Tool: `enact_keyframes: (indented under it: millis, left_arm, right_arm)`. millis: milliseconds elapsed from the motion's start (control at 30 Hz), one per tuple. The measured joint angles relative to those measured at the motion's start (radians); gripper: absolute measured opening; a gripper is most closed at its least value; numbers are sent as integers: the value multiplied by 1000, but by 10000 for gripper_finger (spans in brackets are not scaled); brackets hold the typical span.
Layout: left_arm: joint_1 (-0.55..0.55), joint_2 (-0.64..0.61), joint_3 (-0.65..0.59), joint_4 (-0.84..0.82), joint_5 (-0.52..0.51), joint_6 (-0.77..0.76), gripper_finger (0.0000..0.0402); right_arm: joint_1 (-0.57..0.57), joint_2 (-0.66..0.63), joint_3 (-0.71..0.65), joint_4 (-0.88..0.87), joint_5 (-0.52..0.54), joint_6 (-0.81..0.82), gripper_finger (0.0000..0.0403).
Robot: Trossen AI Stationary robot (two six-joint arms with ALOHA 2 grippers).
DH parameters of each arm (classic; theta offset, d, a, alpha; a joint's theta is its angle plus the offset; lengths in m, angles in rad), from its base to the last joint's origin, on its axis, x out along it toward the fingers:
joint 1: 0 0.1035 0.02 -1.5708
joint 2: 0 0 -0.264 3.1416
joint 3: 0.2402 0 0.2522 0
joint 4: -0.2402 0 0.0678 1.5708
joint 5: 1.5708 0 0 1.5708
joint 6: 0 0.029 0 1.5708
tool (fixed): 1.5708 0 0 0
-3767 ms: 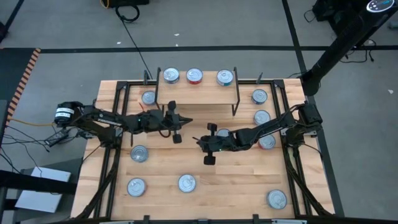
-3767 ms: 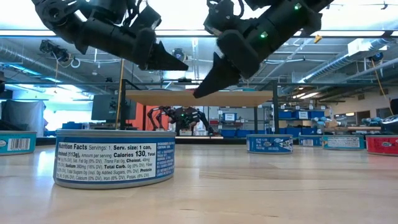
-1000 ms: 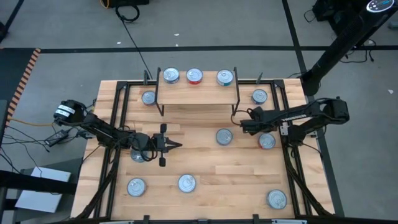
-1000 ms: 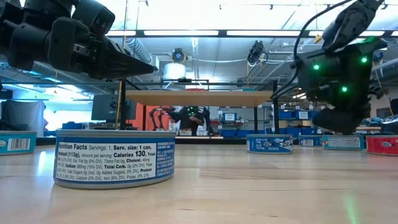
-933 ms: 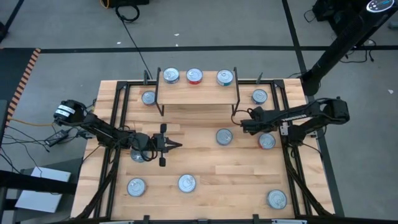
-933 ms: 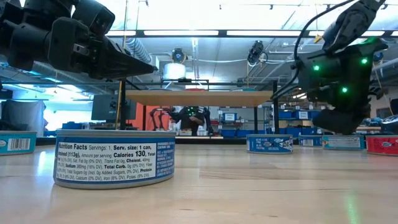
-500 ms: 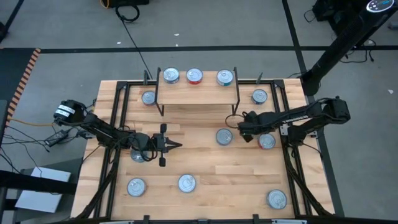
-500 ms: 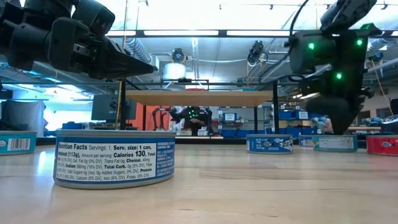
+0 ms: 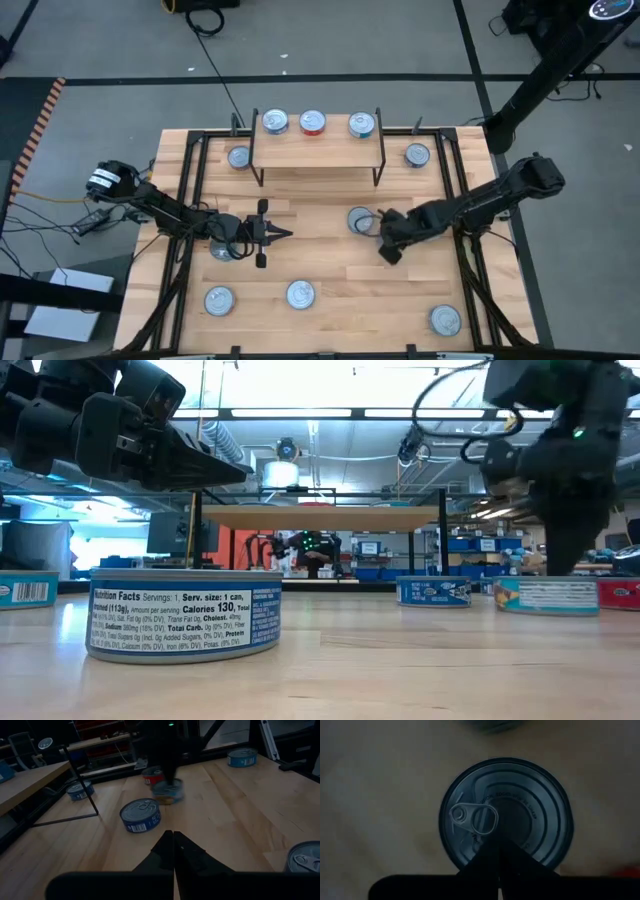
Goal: Stack canned seafood by type on shelf
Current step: Stack the yellow blue tuna can on top of the yellow blue tuna can on the shelf
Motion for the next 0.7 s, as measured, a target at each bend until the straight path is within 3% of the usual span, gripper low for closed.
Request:
enact_keyframes:
  millis: [233, 333, 533, 600, 700]
  left_arm:
    - [0, 0, 0, 0, 0, -1, 1]
    - [0, 0, 0, 0, 0, -2, 1]
    - [0, 0, 0, -4, 0, -4, 1]
    - [0, 0, 0, -5, 0, -4, 1]
    - [0, 0, 0, -12, 0, -4, 1]
  right_arm:
    - [84, 5, 8, 207, -31, -134, 4]
    - [94, 5, 38, 251, 87, -268, 4]
    - [7, 4, 56, 326, 364, -487, 3]
    - [-39, 3, 42, 375, 380, -561, 3]
    - [-113, 4, 19, 438, 315, -631, 3]
